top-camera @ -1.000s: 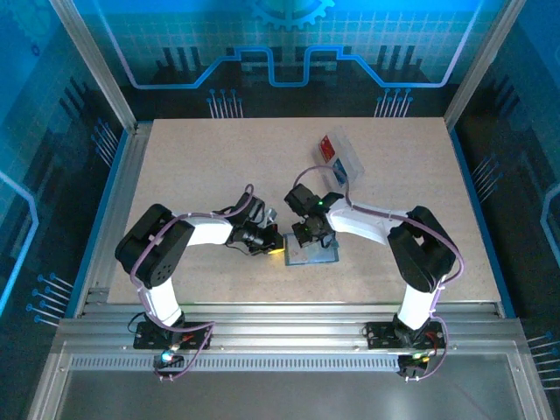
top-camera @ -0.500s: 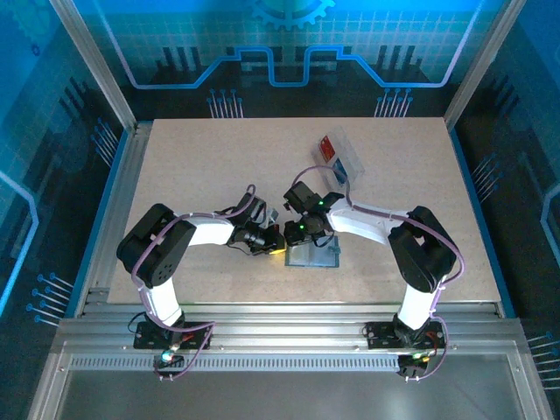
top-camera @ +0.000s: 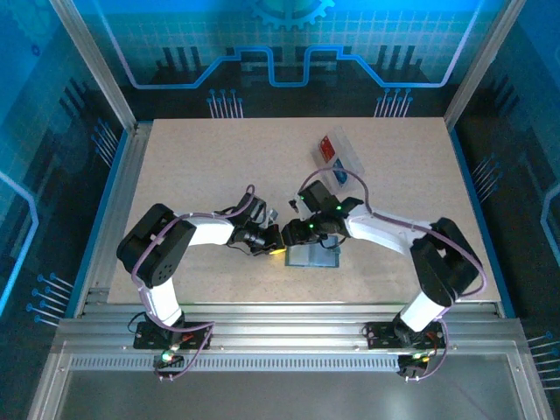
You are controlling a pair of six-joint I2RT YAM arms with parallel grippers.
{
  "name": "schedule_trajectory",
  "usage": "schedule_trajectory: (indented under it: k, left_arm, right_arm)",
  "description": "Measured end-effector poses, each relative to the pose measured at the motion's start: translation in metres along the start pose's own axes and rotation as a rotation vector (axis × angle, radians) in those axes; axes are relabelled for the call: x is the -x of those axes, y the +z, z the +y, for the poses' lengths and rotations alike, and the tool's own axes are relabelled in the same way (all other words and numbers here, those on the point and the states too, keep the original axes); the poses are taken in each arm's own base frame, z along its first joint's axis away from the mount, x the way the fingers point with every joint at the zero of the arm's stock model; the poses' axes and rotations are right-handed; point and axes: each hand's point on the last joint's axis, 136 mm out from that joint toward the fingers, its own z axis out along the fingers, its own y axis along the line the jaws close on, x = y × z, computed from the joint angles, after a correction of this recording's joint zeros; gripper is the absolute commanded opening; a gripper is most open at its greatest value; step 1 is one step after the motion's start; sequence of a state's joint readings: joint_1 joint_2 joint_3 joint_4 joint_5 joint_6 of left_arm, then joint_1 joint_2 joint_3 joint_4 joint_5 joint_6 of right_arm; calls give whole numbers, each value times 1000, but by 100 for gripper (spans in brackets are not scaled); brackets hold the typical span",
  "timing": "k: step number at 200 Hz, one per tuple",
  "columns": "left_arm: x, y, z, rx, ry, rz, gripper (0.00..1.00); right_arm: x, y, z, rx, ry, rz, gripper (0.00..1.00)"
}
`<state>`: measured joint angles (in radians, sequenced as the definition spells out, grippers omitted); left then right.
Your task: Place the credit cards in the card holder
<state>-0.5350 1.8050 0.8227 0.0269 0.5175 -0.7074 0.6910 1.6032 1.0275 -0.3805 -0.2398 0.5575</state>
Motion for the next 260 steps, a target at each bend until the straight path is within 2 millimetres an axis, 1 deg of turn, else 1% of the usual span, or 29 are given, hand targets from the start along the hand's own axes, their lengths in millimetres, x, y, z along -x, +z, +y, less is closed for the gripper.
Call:
schedule_trajectory:
  k: [7, 18, 37, 47, 59, 92, 115, 129, 155, 167, 179, 188, 193, 203, 210, 229, 237, 247, 260]
  left_arm:
    - [0, 0, 0, 0, -1, 0, 11]
    - [-1, -1, 0, -1, 1, -1, 13]
    - [-5, -6, 1, -4, 0, -6, 16]
    - [-6, -10, 1, -9, 3, -13, 18]
    - [-6, -17, -2, -19, 7, -27, 21]
    - [-1, -31, -12, -47, 28, -68, 27]
    - [0, -33, -14, -51, 32, -74, 30]
    - [0, -33, -14, -51, 31, -73, 32]
    - [0, -33, -14, -51, 32, -74, 34]
    - [0, -33, -14, -51, 32, -74, 36]
    - [0, -33, -13, -50, 33, -75, 37]
    - [0, -33, -13, -49, 34, -76, 38]
    - [0, -33, -13, -50, 34, -77, 39]
    - [0, -34, -13, -51, 36, -79, 41]
    - [-1, -35, -13, -52, 37, -81, 42]
    - [-3, -39, -14, -55, 46, -96, 44]
    - [-3, -42, -16, -59, 53, -106, 45]
    - [-2, -46, -20, -64, 63, -119, 47]
    - [0, -53, -26, -79, 84, -144, 49]
  right_arm:
    - [2, -6, 3, 4, -7, -17, 40]
    - [6, -14, 4, -1, -14, -42, 32]
    - [9, -18, -3, -34, -9, -60, 15]
    - [7, -16, -9, -58, -6, -53, 11]
    - [5, -11, -17, -84, 9, -38, 10]
    - [-9, 16, -39, -153, 33, 35, 9]
    - [-21, 34, -49, -190, 38, 90, 11]
    - [-26, 43, -52, -200, 39, 117, 15]
    - [-20, 44, -48, -188, 29, 101, 20]
    - [-18, 42, -48, -190, 22, 96, 24]
    - [-15, 36, -47, -196, 12, 84, 30]
    - [-6, 26, -47, -209, 8, 57, 35]
    - [0, 20, -46, -214, -1, 40, 36]
    - [19, 3, -47, -238, -3, -15, 38]
    - [38, -12, -48, -256, -6, -65, 41]
    - [91, -53, -56, -324, -12, -207, 41]
    - [109, -70, -61, -360, -12, -255, 40]
    - [130, -88, -68, -407, -18, -304, 39]
    - [150, -103, -79, -465, -26, -339, 37]
